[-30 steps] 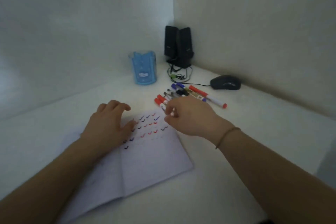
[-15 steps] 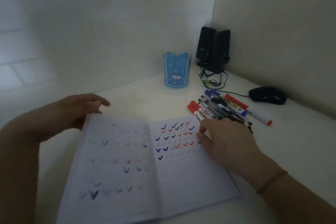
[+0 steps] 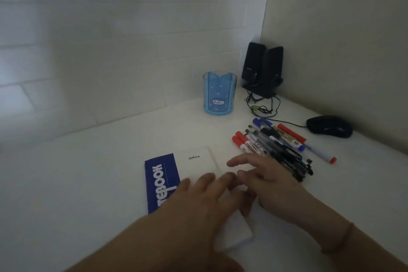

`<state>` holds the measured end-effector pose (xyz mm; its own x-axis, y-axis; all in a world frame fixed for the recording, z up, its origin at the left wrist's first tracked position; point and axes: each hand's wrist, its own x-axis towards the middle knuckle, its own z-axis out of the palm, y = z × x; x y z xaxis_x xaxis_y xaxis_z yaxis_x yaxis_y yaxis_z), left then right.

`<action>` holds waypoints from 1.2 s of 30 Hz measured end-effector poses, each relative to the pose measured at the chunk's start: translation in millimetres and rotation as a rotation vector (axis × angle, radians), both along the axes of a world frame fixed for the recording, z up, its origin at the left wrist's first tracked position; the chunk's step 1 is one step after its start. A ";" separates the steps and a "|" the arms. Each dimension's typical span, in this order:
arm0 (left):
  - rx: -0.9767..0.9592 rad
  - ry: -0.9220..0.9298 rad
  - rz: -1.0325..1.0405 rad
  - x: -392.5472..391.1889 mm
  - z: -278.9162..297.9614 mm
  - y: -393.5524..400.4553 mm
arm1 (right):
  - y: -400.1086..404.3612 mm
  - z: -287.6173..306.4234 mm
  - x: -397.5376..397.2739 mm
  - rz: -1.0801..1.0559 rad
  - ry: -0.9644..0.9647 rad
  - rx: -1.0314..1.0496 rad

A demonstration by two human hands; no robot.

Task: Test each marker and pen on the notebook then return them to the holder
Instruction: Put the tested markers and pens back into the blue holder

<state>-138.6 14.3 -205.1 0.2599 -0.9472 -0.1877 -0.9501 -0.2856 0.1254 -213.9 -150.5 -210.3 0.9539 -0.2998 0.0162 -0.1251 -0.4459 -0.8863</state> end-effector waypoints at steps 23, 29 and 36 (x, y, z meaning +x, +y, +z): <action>-0.223 0.044 0.478 100.7 -2.4 32.4 | -90.4 39.0 194.1 -0.242 -0.022 -0.545; -0.659 0.094 0.693 111.5 -7.8 26.7 | -66.8 46.7 166.0 -0.308 -0.213 -0.587; -1.145 0.363 0.632 102.7 -8.4 13.3 | 2.5 35.5 47.8 -0.115 -0.215 -0.585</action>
<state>-35.9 27.7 -213.5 0.8095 -0.3548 0.4677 -0.5594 -0.2242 0.7980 -166.0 -148.0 -174.8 0.8735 -0.2833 0.3960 -0.0470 -0.8585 -0.5106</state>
